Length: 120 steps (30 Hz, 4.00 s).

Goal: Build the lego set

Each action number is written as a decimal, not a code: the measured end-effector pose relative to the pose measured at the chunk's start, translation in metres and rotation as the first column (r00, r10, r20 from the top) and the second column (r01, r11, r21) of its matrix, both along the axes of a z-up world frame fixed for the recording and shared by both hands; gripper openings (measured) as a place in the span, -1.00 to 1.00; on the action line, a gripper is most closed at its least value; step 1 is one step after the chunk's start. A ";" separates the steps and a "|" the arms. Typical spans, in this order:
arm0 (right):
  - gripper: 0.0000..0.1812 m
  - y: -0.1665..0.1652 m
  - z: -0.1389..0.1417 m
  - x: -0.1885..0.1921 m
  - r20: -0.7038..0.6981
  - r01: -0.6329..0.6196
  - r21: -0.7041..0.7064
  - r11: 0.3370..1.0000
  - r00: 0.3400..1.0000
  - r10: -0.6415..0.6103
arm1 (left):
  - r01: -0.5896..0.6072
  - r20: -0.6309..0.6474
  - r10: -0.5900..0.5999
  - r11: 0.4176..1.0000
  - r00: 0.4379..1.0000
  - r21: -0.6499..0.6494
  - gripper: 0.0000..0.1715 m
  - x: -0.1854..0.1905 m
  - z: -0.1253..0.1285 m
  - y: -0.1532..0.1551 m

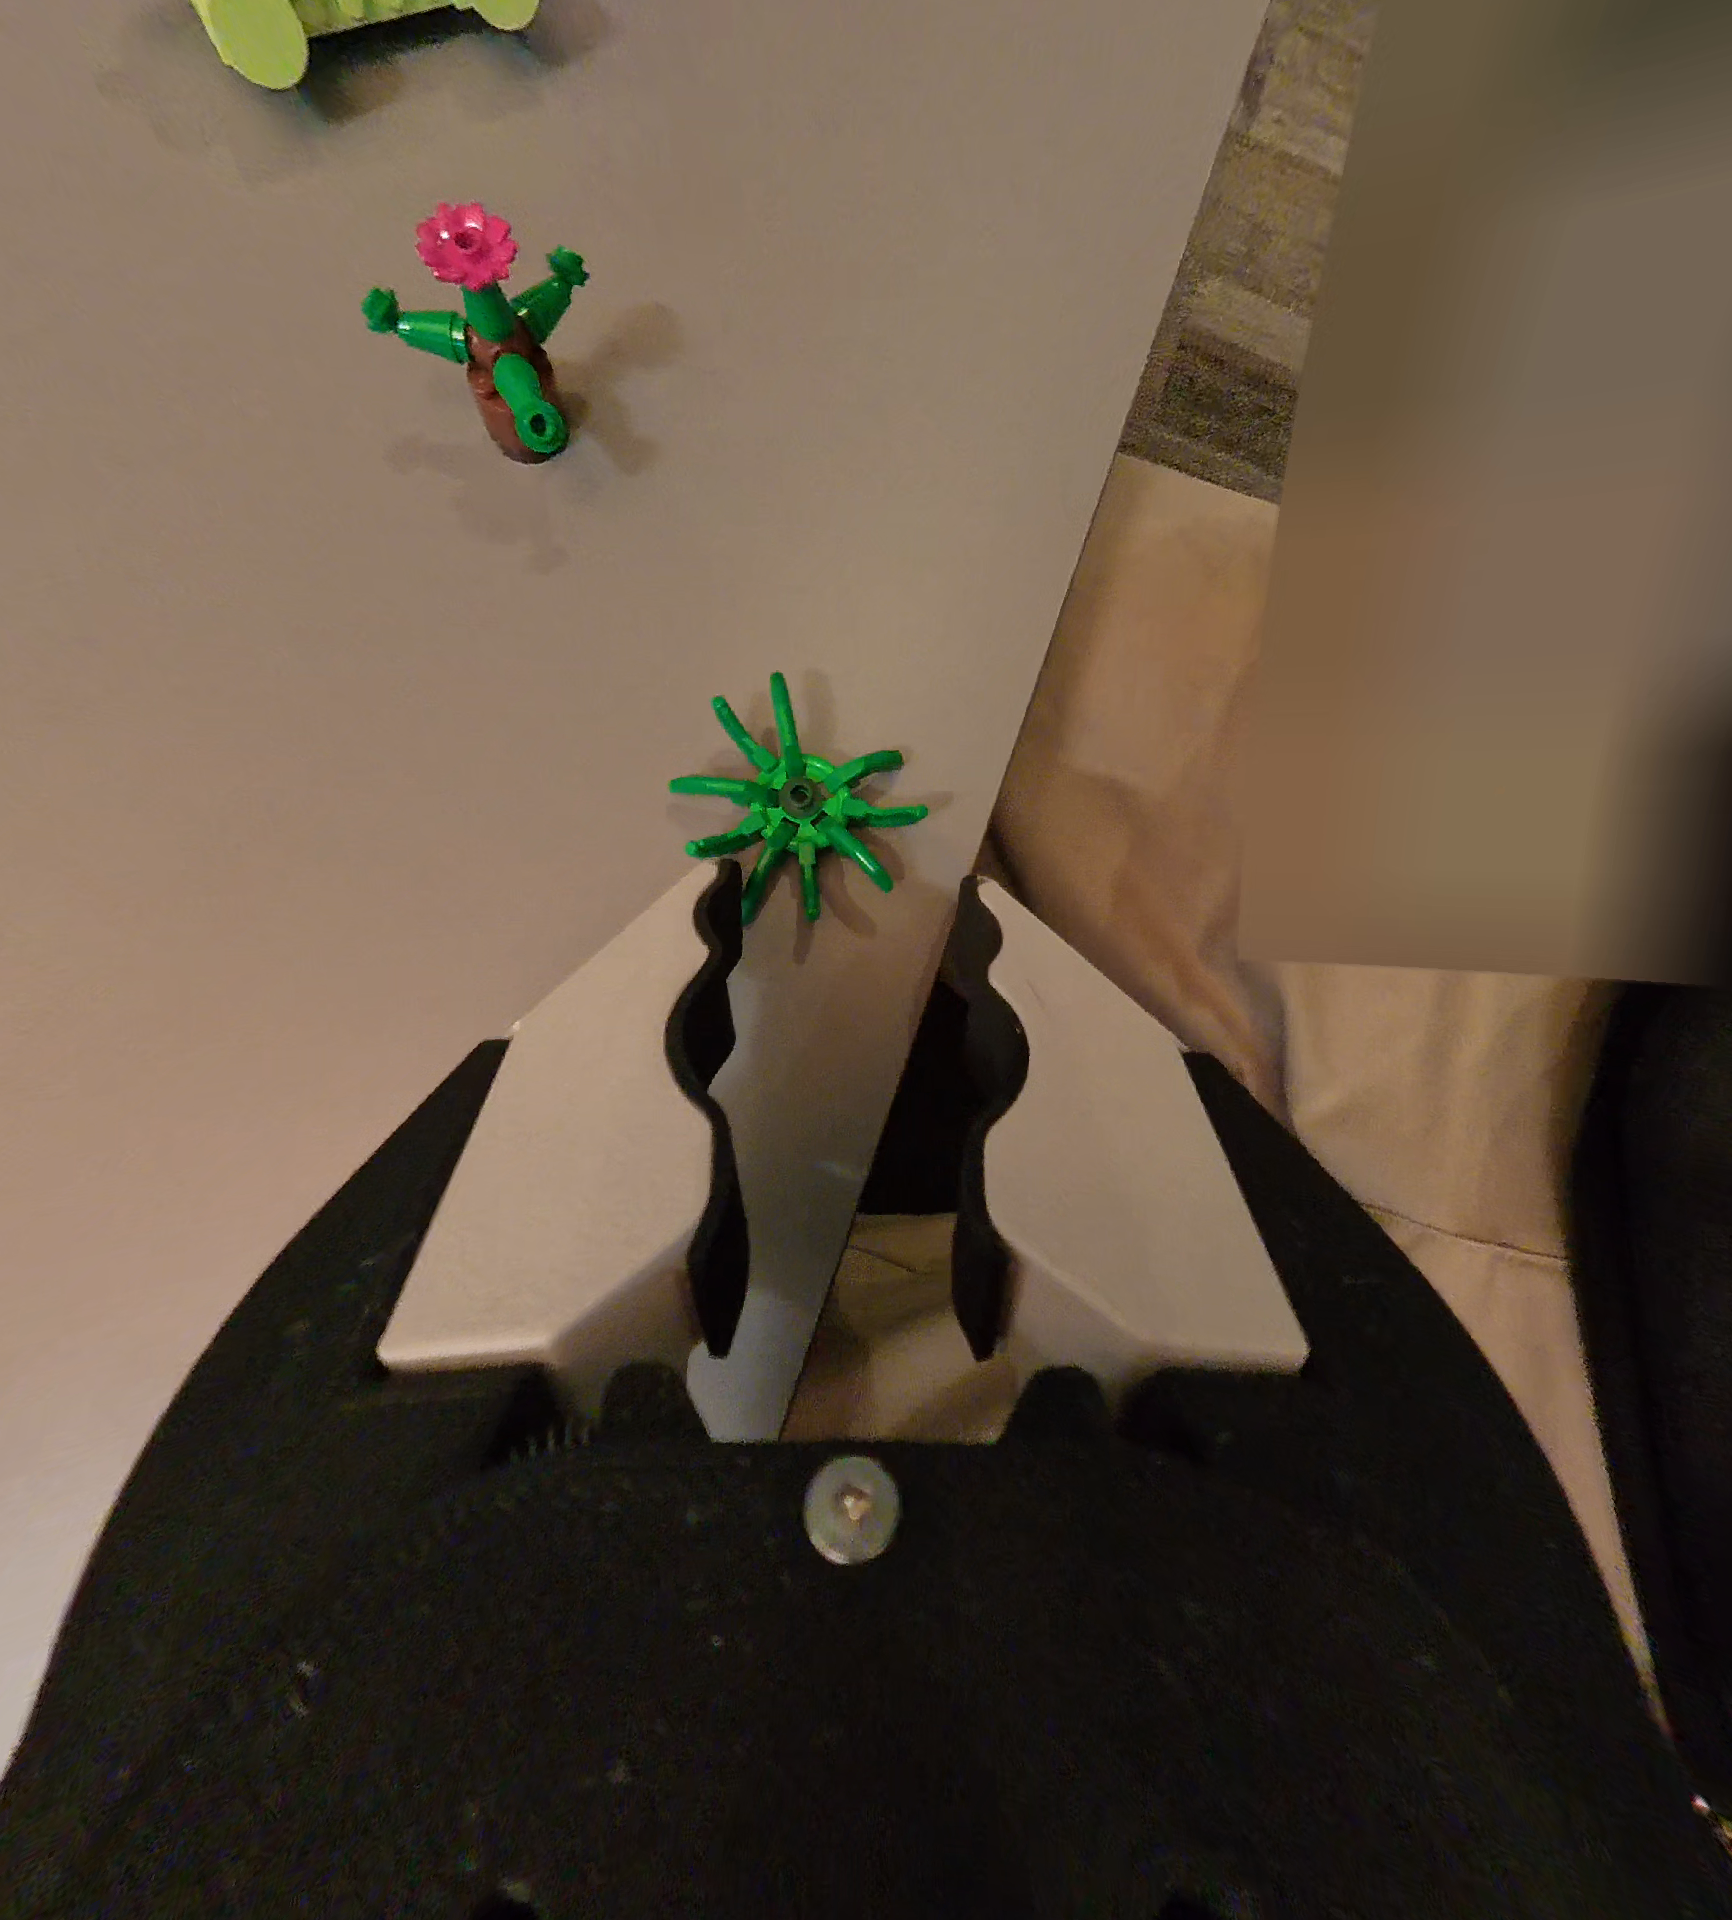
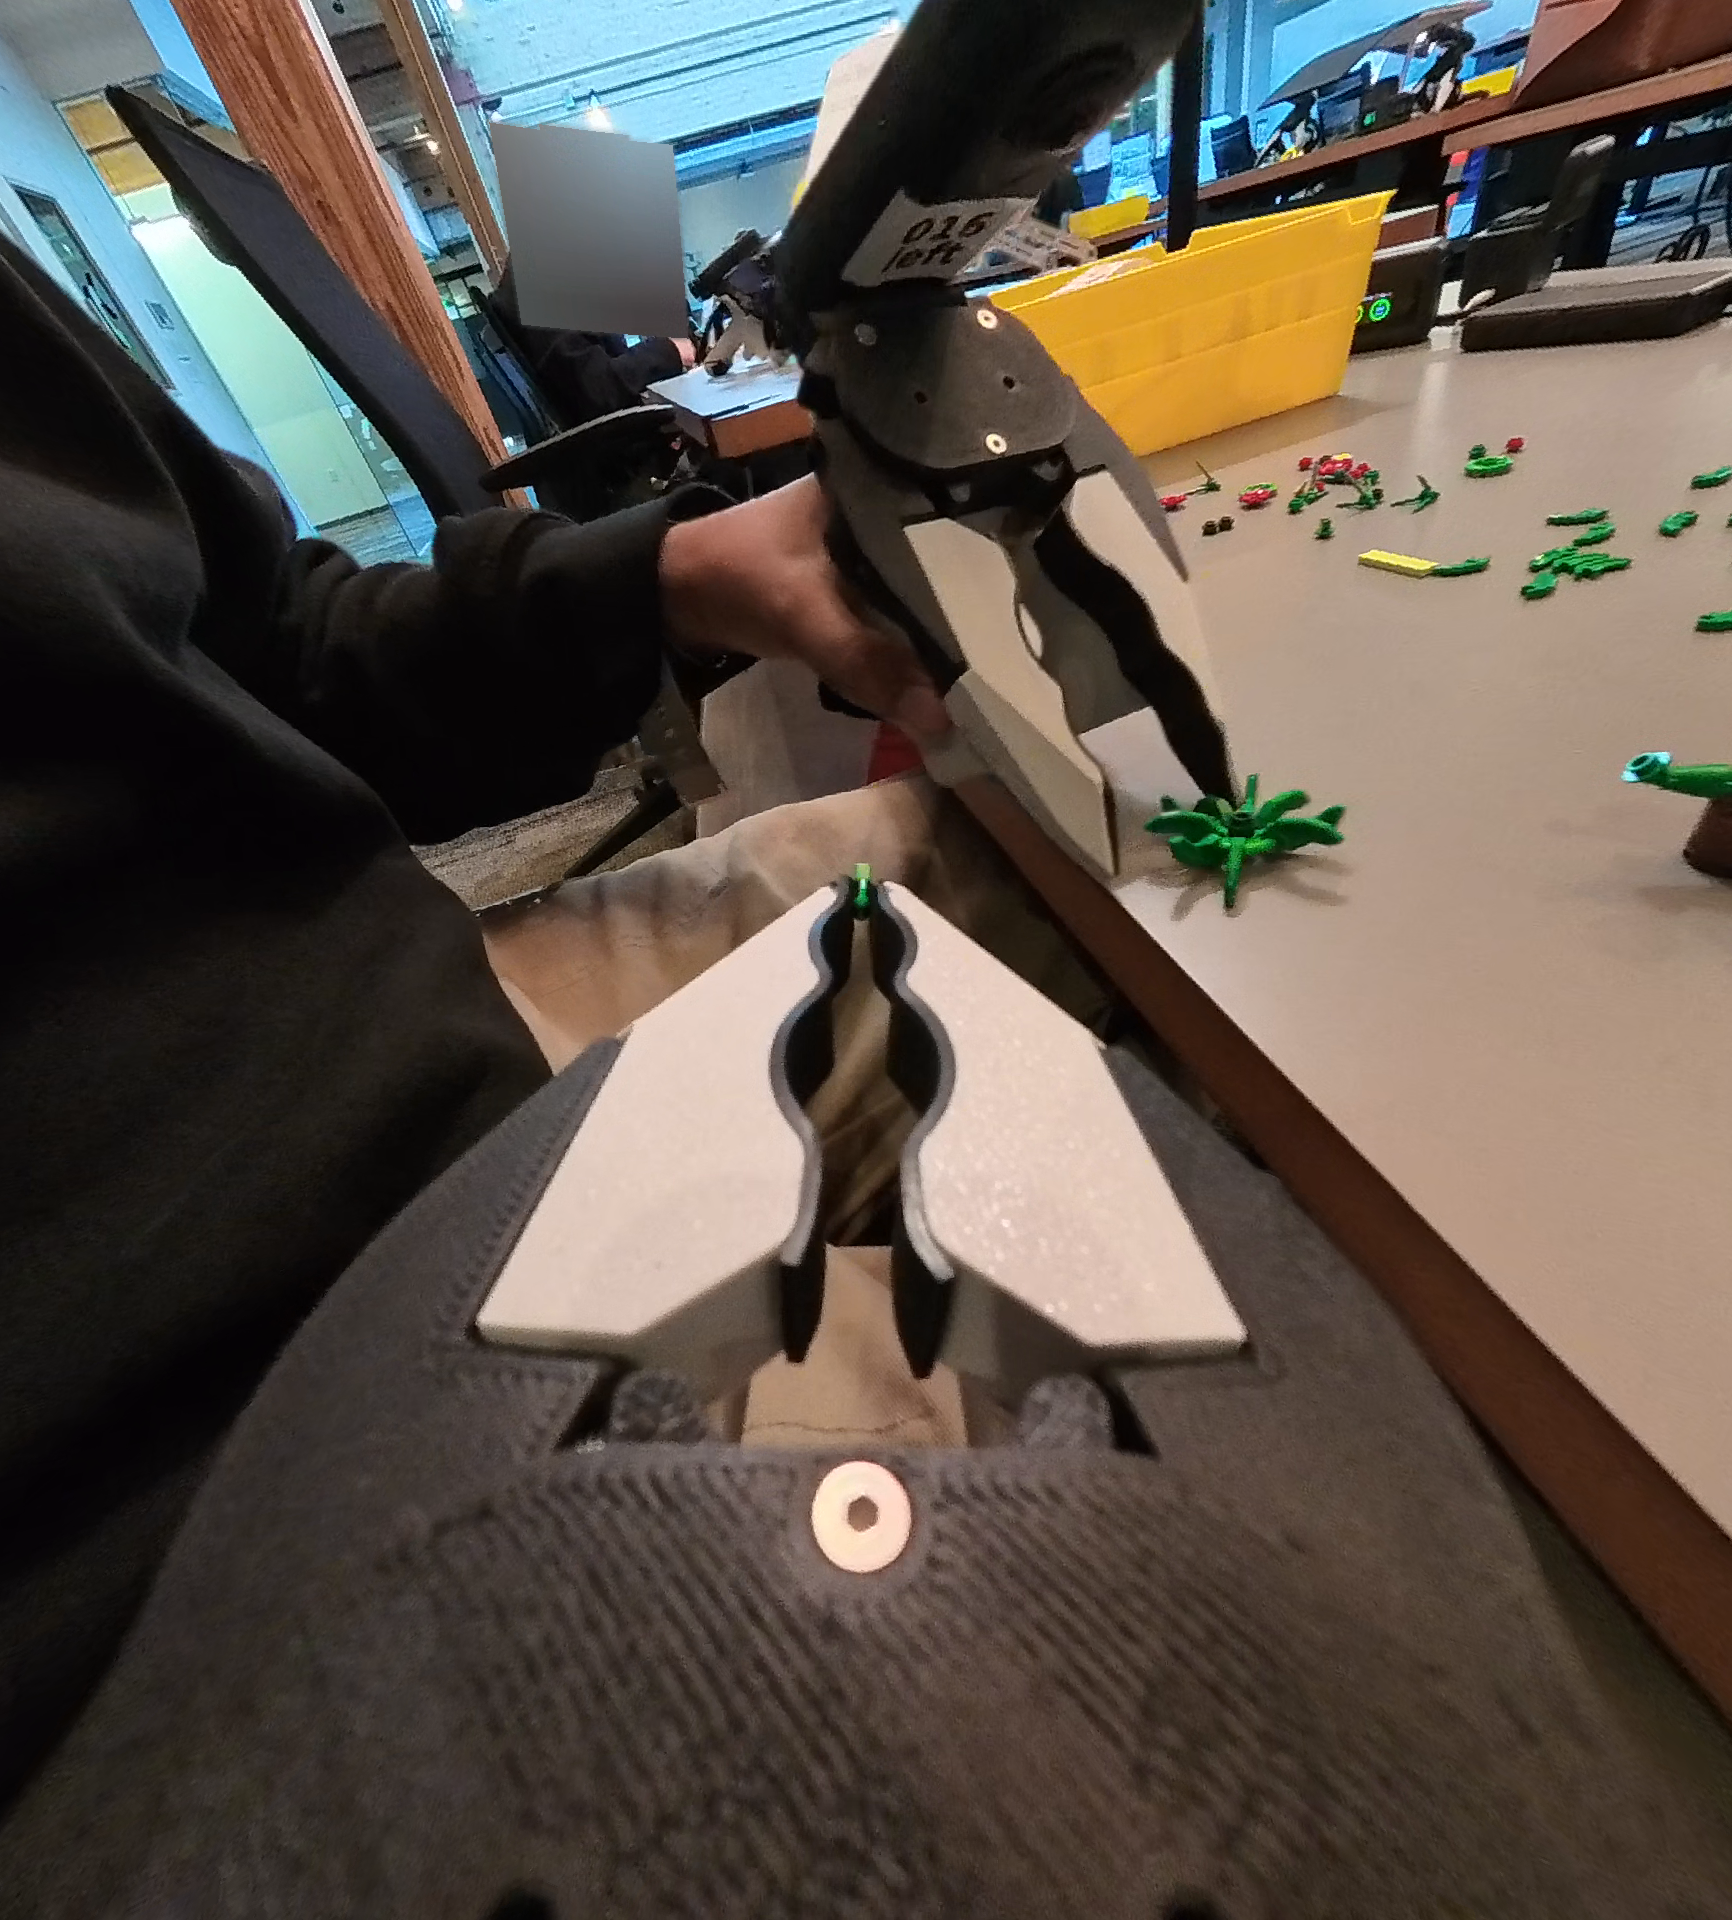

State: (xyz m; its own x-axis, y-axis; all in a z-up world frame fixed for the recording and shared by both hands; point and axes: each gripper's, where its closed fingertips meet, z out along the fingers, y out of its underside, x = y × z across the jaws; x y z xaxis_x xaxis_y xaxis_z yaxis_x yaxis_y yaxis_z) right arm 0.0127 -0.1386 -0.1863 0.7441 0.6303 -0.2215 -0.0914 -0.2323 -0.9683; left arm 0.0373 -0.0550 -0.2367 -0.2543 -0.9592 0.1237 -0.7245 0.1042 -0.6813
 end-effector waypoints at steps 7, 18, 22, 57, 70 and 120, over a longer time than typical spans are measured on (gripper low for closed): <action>-0.98 0.000 0.000 0.001 -0.004 0.000 -0.001 1.000 1.000 0.000 | -0.023 0.210 -0.015 0.984 0.978 0.179 -0.35 0.006 0.018 0.004; -0.98 -0.002 0.001 -0.002 -0.007 -0.011 -0.001 1.000 1.000 0.011 | 0.103 0.155 -0.149 0.957 0.977 0.271 -0.37 0.012 0.001 -0.019; -0.98 -0.003 0.001 -0.005 -0.003 -0.021 0.000 1.000 1.000 0.021 | 0.115 0.126 -0.159 0.946 0.979 0.304 -0.42 0.013 -0.001 -0.021; -0.98 -0.003 0.003 0.001 -0.022 0.000 -0.001 1.000 1.000 -0.001 | 0.078 0.205 -0.205 0.863 0.957 0.500 -0.89 0.009 0.012 -0.011; -0.98 -0.004 0.003 0.002 -0.025 -0.002 -0.003 1.000 1.000 0.002 | 0.082 0.243 -0.201 0.902 0.949 0.423 -0.55 0.011 0.011 -0.011; -0.98 0.069 -0.030 0.039 -0.163 0.215 -0.344 0.914 0.945 -0.284 | 0.089 0.296 -0.165 0.963 0.941 0.256 -0.76 0.018 0.010 -0.021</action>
State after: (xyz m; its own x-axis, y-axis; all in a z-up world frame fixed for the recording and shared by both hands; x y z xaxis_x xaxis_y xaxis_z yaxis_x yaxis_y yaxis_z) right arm 0.0521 -0.0694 -0.2164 0.7843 0.3003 -0.5429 -0.3751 -0.4675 -0.8005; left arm 0.0550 -0.0762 -0.2271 -0.3648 -0.9079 -0.2066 -0.4494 0.3661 -0.8149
